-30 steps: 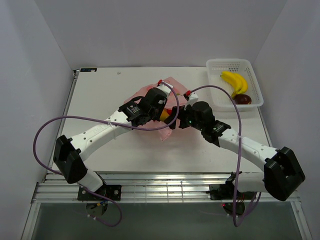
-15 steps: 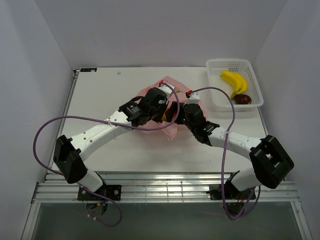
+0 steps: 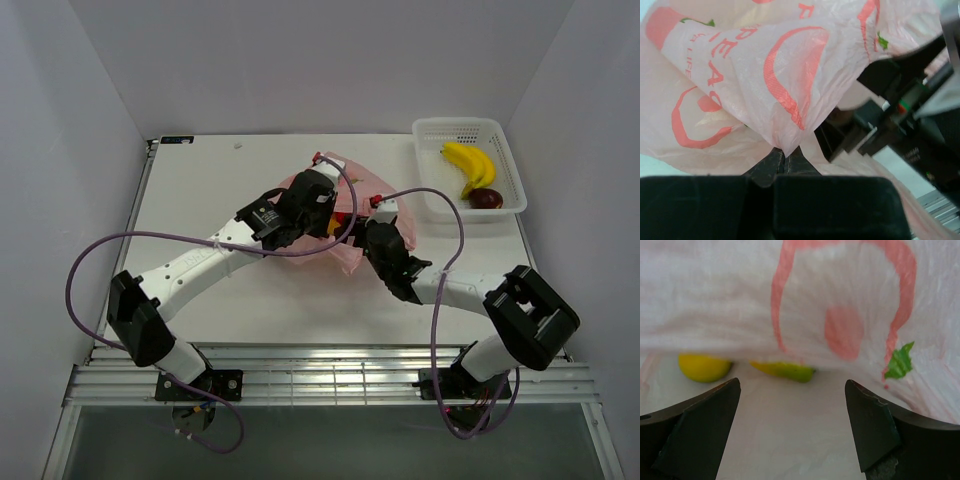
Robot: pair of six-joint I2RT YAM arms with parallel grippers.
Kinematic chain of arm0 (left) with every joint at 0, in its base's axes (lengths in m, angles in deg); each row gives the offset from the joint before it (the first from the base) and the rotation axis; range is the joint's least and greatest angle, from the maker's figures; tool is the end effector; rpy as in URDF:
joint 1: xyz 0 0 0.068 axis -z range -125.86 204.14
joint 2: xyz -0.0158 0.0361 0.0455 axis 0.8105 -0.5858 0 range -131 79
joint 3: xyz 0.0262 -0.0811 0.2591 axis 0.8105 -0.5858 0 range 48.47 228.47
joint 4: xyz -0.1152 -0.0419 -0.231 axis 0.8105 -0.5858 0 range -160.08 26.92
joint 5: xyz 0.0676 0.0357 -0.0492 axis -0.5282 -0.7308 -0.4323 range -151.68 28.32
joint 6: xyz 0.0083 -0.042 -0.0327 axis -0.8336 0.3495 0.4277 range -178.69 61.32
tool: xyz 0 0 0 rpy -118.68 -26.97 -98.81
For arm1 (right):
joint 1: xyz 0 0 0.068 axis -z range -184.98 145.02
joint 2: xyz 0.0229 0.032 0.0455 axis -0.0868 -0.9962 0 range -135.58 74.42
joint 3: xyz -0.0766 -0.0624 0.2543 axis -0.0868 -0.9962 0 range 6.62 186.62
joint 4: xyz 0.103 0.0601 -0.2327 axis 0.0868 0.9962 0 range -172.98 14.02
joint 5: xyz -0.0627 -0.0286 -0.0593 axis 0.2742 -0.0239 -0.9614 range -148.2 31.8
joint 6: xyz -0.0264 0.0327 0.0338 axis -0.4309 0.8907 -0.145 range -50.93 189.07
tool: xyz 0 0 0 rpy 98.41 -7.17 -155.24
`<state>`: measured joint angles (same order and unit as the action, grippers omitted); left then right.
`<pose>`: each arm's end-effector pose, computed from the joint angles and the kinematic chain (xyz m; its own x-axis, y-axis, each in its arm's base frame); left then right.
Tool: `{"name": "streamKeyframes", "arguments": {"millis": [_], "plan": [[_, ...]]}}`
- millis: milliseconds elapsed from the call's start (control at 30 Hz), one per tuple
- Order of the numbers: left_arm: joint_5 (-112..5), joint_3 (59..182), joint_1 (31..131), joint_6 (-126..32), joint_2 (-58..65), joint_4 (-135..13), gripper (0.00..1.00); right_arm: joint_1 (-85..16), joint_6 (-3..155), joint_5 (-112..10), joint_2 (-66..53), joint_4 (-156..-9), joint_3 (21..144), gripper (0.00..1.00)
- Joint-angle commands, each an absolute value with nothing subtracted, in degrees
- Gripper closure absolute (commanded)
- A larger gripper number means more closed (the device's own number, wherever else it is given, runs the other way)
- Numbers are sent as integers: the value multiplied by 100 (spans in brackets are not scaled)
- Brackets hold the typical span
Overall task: Take the fake fruits out of the plastic bag
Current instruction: Take out the fake fruit from the plastic bag.
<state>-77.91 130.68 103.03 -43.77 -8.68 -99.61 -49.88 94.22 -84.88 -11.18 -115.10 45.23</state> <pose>0.2308 -0.2491 0.3413 -0.5762 0.2843 -0.7663 0.4538 0.8910 -0.0107 0.2330 0.2096 0.2113 -0.3020 0.2350 -0.9239 -0.2154 0.9273 0.3063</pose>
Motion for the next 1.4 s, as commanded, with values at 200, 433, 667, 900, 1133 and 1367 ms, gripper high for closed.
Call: {"name": "streamKeyframes", "arguments": {"millis": [200,433,667,900,1133,1367], "plan": [[-8024,13970,10310,-3856,-1048,-10219,100,-5314,8885,-8272,-485,-12367,3967,10],[-7267,13251,10319,-4312,-521,-9824,100,-5104,9156,-8677,-1056,-12105,4608,10],[-7031,12828,10319,-4620,-265,-9595,100,-4673,9579,-8773,-1355,-11497,5143,10],[-6678,12616,10327,-4708,-283,-9498,100,-4462,9509,-8580,-2110,-11506,5600,10],[-6503,12599,10327,-4770,-485,-9489,100,-4400,9131,-7790,-2559,-12358,5812,10],[-6257,12581,10327,-4779,-582,-9481,100,-4356,9227,-8096,-3095,-12297,6154,10]]}}
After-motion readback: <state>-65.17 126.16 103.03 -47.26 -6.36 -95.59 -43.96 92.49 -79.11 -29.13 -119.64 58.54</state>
